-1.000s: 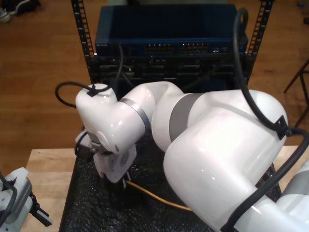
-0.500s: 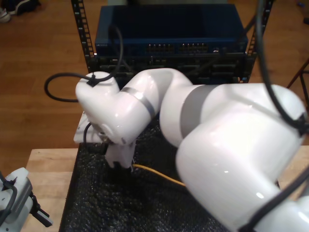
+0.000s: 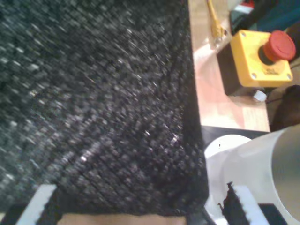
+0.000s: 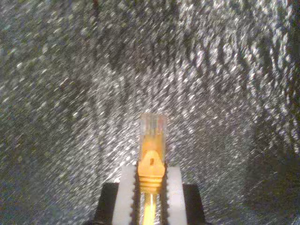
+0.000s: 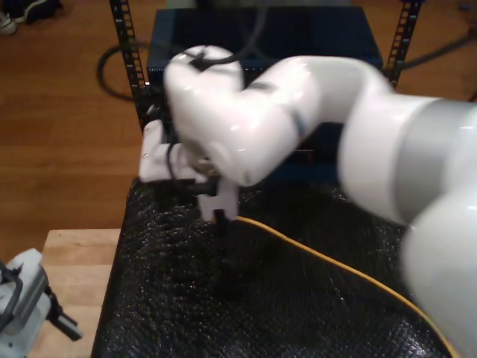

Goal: Grab the cable and plug it in

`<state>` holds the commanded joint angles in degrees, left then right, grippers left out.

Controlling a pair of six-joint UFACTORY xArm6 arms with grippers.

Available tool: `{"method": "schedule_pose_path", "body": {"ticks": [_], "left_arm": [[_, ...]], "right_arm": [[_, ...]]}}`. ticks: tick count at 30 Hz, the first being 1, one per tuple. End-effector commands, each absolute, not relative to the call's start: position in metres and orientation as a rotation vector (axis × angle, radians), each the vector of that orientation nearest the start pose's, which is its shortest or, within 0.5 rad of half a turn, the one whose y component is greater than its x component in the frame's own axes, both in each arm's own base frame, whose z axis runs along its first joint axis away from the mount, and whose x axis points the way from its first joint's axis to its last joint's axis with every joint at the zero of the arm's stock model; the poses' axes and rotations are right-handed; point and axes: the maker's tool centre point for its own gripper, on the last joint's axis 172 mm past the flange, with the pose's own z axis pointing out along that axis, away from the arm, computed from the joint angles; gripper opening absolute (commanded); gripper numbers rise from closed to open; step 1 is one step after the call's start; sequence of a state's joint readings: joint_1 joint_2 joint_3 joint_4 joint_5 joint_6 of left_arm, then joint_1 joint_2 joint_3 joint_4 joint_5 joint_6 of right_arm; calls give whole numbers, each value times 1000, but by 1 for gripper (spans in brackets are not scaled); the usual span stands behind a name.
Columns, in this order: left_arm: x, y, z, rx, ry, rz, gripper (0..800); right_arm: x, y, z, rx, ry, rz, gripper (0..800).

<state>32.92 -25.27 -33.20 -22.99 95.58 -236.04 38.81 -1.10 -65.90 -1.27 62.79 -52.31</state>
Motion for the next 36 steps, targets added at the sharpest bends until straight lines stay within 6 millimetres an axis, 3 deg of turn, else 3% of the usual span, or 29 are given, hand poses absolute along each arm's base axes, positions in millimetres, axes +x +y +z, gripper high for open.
{"method": "schedule_pose_path", "body": {"ticks": [7,18,26,36], "left_arm": [[217,-50,214,1689,-1622,370,800],[239,-141,248,1542,-1584,474,800],[269,-162,264,1512,-1472,586,800],[301,-177,280,1487,-1432,665,799]], "right_arm": [[362,264,241,2248,2304,189,6],[340,247,277,2251,2320,332,6],[321,255,290,2289,2390,367,6],[316,247,296,2407,2448,408,6]]}}
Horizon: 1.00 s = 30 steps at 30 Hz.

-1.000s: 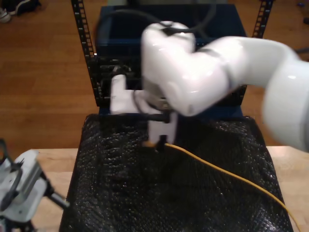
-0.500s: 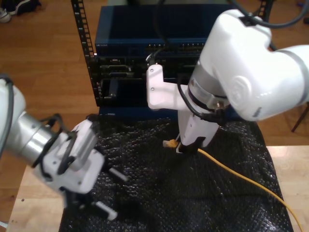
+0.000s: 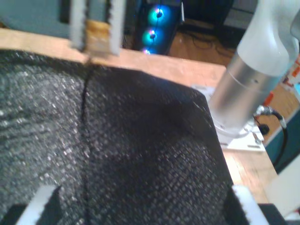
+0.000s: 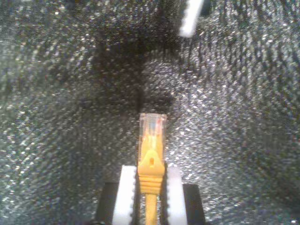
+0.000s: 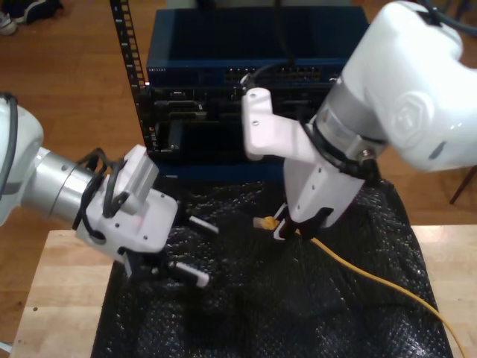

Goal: Grab the cable and plug it in

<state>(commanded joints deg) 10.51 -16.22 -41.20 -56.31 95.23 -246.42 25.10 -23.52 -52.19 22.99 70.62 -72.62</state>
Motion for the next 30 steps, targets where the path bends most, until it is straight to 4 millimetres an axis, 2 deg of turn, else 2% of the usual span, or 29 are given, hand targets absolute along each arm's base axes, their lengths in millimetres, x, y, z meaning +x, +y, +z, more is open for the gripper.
{"method": "schedule_pose_path", "body": {"ticks": [4,8,14,18,22,30], "left_arm": [[305,-192,292,1451,-1444,690,798],[311,-201,298,1439,-1440,719,797],[319,-204,309,1431,-1443,757,790],[319,-205,311,1426,-1444,759,749],[321,-213,319,1406,-1436,777,677],[319,-220,323,1391,-1425,776,636]], "right_arm": [[306,252,302,2461,2522,447,6],[313,243,307,2532,2485,484,6],[317,243,310,2526,2477,497,6],[318,244,311,2523,2477,502,6],[321,246,315,2519,2475,516,6],[323,248,313,2528,2477,502,6]]}}
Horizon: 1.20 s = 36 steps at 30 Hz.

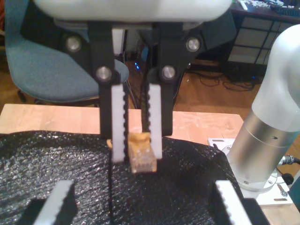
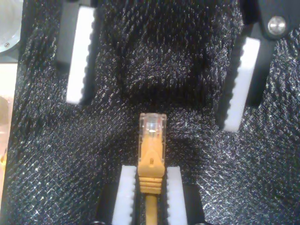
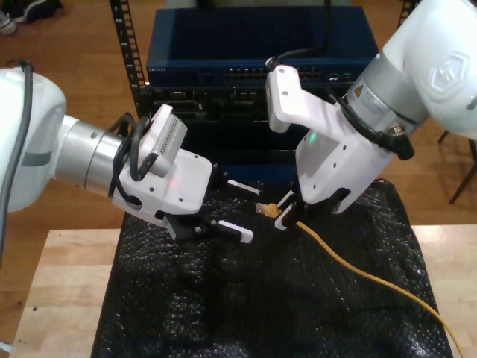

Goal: Grab the cable and plug it in

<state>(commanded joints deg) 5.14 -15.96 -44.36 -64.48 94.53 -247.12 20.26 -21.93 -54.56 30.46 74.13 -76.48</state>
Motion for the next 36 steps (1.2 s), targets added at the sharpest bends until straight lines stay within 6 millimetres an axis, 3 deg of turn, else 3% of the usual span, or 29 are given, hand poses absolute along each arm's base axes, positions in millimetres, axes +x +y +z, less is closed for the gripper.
{"method": "schedule_pose_path", "body": {"ticks": [28,36], "left_arm": [[321,-219,322,1413,-1405,766,390],[321,-219,322,1414,-1404,765,362]], "right_arm": [[326,251,304,-1936,-1849,-353,6],[324,255,300,-1926,-1856,-339,6]]}}
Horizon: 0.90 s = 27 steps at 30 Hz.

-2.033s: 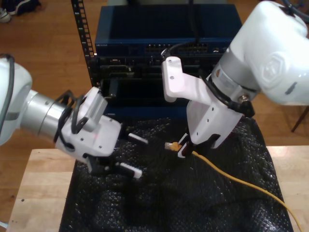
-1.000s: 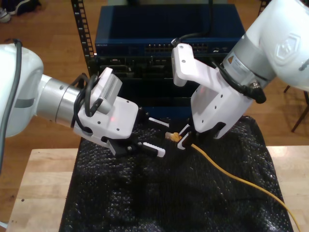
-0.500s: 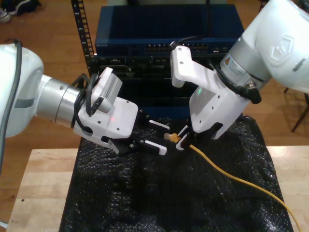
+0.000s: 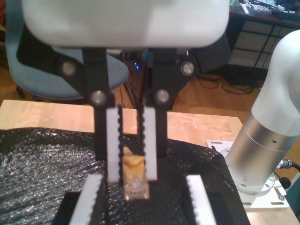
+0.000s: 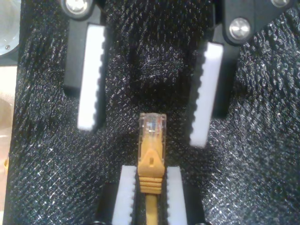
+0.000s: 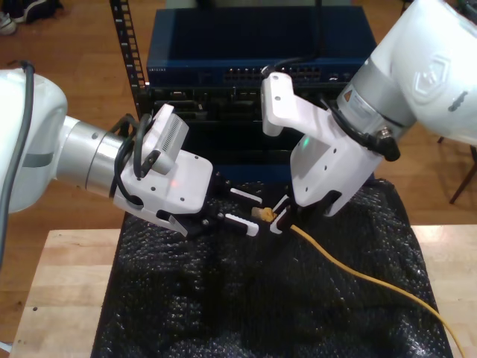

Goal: Grab the cable and plug it in

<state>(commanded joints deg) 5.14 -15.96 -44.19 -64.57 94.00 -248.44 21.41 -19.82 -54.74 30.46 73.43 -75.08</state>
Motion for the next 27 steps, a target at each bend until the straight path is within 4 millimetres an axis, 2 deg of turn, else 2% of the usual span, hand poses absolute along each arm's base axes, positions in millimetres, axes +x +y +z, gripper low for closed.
{"method": "schedule_pose_path", "body": {"ticks": [6,13,20,27], "left_arm": [[321,-219,322,1413,-1405,766,345],[320,-219,320,1416,-1402,766,293],[320,-218,319,1419,-1401,765,291],[323,-217,317,1433,-1401,772,246]], "right_arm": [[325,263,299,-1919,-1870,-352,6],[326,263,299,-1921,-1869,-348,6],[326,263,300,-1921,-1872,-352,6],[326,263,299,-1921,-1870,-350,6]]}}
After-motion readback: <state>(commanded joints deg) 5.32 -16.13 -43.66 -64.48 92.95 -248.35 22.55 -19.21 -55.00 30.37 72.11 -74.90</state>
